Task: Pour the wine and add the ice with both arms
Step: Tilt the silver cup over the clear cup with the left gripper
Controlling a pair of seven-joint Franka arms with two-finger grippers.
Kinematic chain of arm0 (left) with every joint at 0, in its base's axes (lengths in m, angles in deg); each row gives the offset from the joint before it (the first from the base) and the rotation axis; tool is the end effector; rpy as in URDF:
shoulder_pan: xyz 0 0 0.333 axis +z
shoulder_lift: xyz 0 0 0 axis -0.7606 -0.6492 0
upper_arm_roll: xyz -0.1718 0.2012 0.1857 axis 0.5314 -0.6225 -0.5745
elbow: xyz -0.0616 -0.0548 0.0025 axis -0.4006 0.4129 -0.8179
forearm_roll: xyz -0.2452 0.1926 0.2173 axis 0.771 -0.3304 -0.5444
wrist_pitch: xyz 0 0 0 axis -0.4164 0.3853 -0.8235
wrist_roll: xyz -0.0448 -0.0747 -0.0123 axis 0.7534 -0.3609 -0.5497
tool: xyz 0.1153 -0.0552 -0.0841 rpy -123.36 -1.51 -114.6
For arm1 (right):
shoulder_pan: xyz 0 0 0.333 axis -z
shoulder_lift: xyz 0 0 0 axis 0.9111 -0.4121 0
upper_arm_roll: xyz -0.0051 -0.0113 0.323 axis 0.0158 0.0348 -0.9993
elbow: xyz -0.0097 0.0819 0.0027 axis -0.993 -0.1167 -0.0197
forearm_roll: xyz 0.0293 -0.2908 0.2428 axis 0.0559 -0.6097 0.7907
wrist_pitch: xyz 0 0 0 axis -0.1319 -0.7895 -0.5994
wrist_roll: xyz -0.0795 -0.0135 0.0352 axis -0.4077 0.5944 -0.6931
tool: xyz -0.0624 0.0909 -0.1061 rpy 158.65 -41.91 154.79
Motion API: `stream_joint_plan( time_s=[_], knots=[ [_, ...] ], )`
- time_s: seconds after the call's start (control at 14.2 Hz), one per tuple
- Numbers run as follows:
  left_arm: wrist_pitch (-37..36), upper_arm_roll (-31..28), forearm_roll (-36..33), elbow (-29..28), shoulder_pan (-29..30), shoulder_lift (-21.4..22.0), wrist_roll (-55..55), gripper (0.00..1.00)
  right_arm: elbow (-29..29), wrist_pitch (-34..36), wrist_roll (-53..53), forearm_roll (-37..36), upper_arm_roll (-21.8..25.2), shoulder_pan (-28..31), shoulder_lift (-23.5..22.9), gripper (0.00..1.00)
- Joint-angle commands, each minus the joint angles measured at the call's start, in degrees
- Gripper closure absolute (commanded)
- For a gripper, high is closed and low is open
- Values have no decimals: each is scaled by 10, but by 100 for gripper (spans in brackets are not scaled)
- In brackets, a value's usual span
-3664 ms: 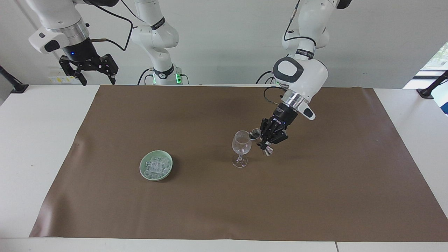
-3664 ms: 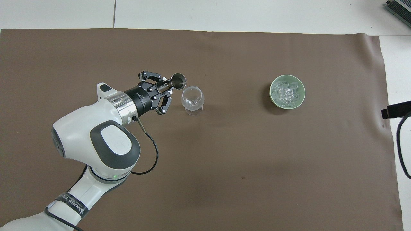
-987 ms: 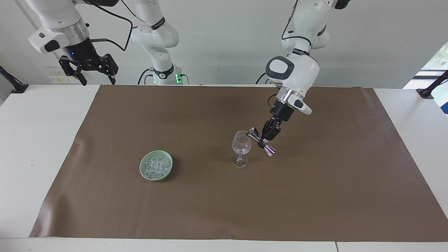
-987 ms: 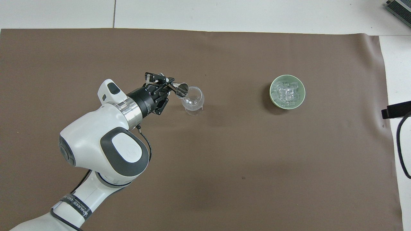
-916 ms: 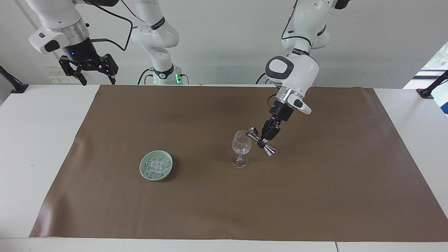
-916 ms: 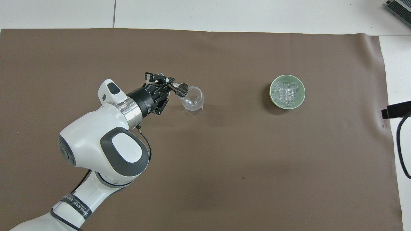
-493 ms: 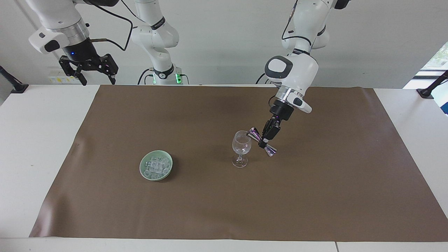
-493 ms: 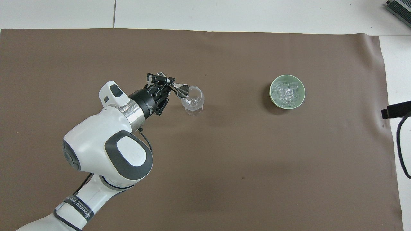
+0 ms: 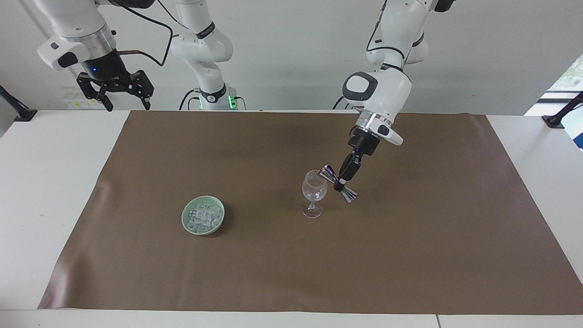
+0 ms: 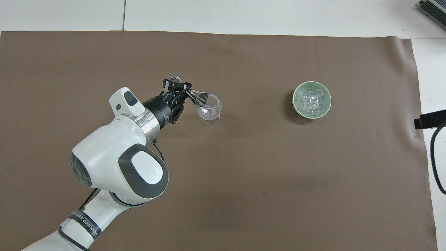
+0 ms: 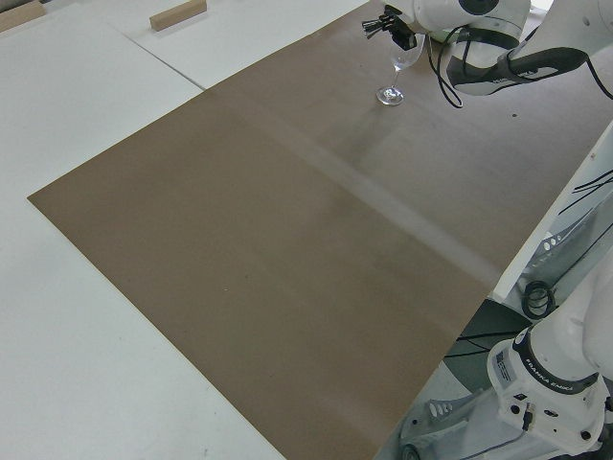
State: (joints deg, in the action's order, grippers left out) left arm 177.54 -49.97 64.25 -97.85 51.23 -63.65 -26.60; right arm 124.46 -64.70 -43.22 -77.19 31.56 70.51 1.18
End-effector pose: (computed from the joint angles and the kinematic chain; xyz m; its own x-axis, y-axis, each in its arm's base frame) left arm 0.5484 -0.2913 0.4222 0.4820 0.8426 -0.2401 0.6268 -0.1402 0.7665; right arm 0.5130 -0.0502 0.6214 0.9980 0.0634 0.0071 0.0633 -0.9979 0.0142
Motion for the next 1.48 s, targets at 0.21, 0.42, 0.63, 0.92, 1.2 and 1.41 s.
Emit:
stream_joint_plan(
  time_s=[0.21,0.42,0.63,0.92,1.2,1.41],
  knots=[
    [21,-4,-31,2,-12,-9,1,100,3,-2,7,2,0,0,7,0],
    [24,-4,-46,3,-12,-13,1,100,3,-2,7,1,0,0,7,0],
    [24,-4,-61,10,-12,-20,1,100,3,-2,7,2,-1,0,7,0],
    [24,-5,-76,10,-11,-21,1,100,3,-2,7,1,-1,0,7,0],
    [24,-6,-94,14,-10,-27,2,100,3,-2,7,1,0,0,7,0],
    [24,-7,-103,18,-8,-30,4,100,3,-2,4,1,0,0,7,0]
  ],
)
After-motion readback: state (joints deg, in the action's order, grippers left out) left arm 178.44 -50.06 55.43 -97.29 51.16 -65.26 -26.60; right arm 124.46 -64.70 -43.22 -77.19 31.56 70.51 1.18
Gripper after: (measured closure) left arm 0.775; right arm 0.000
